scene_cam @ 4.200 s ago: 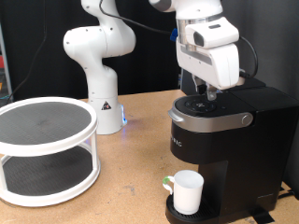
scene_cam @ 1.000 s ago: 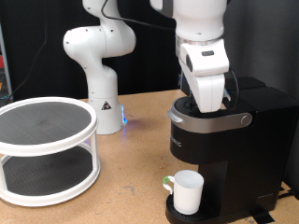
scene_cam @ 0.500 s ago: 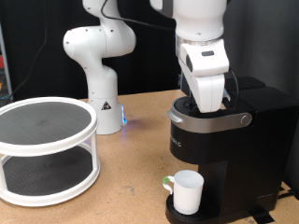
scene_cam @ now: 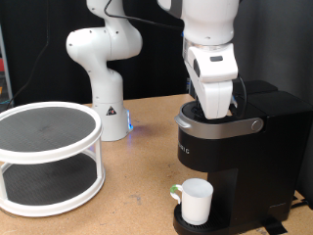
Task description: Make a cup of coffee with the keurig machine
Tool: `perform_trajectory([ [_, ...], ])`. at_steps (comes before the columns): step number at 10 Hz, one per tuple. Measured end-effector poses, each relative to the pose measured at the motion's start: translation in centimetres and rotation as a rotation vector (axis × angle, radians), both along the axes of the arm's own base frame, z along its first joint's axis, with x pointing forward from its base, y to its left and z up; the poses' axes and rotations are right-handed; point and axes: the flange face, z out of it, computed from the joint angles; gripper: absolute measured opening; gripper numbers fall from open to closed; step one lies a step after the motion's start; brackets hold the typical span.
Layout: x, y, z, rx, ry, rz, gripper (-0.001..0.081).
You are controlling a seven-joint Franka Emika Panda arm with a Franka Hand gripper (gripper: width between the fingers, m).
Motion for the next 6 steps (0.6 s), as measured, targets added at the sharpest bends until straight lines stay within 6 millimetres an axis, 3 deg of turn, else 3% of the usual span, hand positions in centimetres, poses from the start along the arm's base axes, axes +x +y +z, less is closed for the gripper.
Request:
perform_trajectory([
  [6, -0.86, -0.3, -0.03, 0.164, -0.125, 0.049, 0.0002],
])
